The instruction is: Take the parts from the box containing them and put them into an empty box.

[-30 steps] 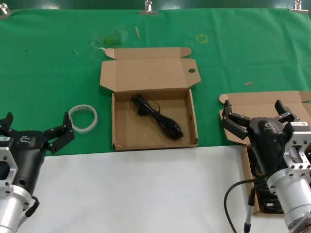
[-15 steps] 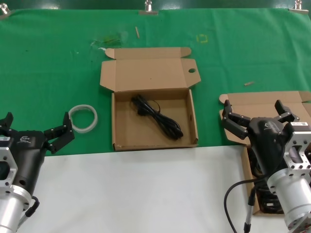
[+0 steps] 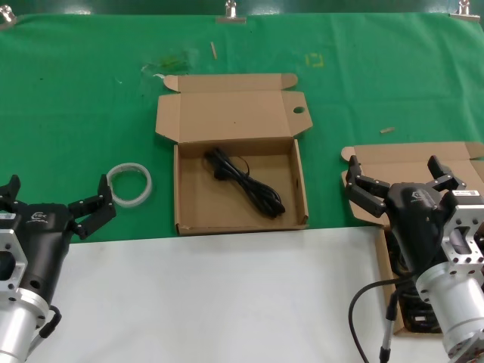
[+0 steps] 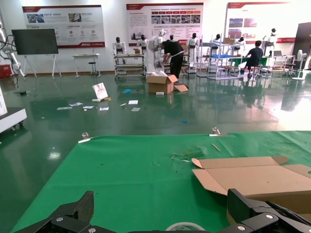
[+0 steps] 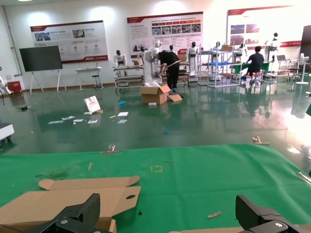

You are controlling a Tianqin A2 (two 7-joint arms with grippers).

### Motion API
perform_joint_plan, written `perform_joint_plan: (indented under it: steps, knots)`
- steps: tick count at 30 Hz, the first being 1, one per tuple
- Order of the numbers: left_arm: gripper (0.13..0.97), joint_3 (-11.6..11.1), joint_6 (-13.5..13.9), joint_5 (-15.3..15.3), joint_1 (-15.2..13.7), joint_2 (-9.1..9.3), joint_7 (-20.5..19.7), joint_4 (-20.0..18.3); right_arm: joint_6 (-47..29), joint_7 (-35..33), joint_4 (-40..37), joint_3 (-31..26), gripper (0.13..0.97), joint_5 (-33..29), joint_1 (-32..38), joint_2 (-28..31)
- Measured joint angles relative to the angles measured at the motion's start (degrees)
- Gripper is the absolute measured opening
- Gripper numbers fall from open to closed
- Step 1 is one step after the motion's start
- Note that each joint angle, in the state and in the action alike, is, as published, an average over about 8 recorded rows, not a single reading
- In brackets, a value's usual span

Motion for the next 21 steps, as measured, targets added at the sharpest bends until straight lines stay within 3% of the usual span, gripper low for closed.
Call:
perform_joint_plan:
  steps: [21]
  knots:
    - [0.966,0.0,0.0,0.0,0.0,0.00,0.0,0.0,0.0,0.0,0.0,0.0,0.966,0.0,0.0,0.0]
